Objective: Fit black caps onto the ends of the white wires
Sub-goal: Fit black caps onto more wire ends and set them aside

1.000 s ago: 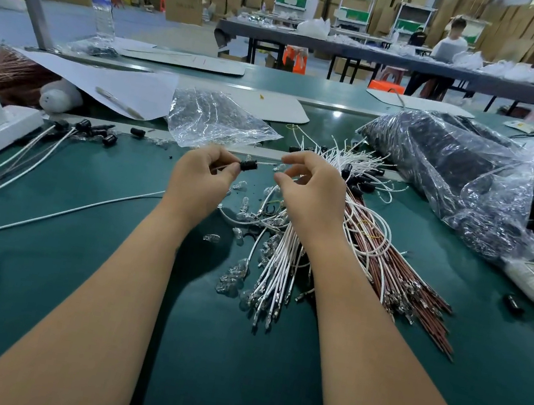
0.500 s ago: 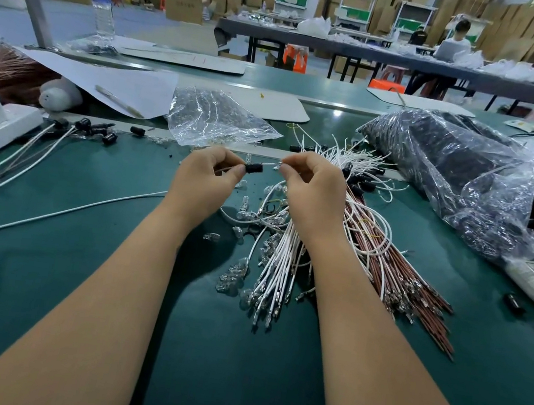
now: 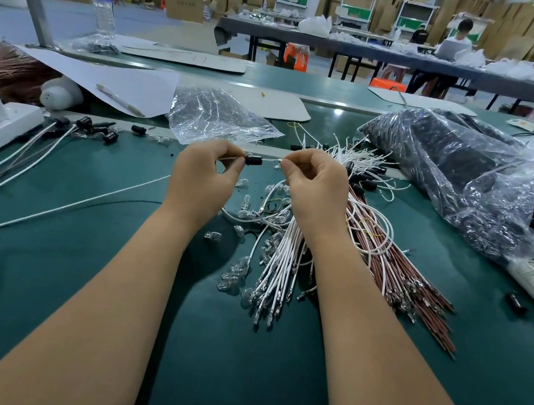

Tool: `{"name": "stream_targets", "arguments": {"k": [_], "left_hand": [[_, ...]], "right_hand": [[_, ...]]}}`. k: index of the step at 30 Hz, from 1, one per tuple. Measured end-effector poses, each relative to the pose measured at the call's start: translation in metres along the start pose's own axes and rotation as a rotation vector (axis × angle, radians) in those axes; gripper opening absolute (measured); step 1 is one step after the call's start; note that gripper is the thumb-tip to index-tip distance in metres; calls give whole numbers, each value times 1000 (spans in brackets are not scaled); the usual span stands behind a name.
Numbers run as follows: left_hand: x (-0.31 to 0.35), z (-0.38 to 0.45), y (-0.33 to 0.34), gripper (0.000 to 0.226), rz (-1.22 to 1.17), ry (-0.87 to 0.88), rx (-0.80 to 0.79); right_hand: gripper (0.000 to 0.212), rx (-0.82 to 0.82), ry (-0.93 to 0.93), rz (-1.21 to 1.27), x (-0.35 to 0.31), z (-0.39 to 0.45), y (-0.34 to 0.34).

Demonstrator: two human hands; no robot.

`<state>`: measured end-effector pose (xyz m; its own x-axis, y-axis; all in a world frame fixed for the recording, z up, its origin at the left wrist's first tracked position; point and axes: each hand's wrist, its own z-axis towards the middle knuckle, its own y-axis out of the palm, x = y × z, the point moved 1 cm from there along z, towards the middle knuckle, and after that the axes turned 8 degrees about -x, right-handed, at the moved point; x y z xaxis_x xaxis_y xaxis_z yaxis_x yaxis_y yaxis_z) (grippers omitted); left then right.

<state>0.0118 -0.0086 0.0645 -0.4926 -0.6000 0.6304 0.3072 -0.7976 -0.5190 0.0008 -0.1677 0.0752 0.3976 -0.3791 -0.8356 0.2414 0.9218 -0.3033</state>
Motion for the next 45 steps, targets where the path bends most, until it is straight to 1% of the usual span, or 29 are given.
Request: {"name": "stream_targets", "arguments": {"k": [2,5,11,14,18,21,28,32,34,36,38,42,45], "left_hand": [[4,-1,-1,10,46,42,10],[6,-2,-1,9,68,59,18],[10,-3,5,8,-27,36,-70],[9,-2,5,8,-145,-43,-99],[10,0,3,14,-412,-204,-129],[11,1,0,11,-529,-259,-129],[11,0,0,12,-567,-274,-123],[11,1,1,8,-553,-254,-140],[13,0,2,6,-532,-226,-180],[17,-1,4,5,-528,-200,-214],[20,-1,6,11,-542,-194,-242],[17,4,9,20,-667,-259,-302],[21,1,10,15,-647,-233,-264]], "right_hand": [[15,4,-25,-65,0,0,1],[14,11,-43,-108,1,0,1],[15,-44,-18,-94,2,0,4],[13,-48,3,-63,2,1,3],[11,-74,31,16,0,1,3],[13,-99,51,88,-2,0,2],[14,-155,111,225,-5,-2,1],[6,-220,190,391,-5,-2,3],[3,-259,194,375,-5,-3,5],[7,-243,168,337,-5,-4,6],[10,-191,151,351,-4,-3,4],[8,-161,150,444,-3,-1,0],[7,-177,148,391,-4,0,-3]]}}
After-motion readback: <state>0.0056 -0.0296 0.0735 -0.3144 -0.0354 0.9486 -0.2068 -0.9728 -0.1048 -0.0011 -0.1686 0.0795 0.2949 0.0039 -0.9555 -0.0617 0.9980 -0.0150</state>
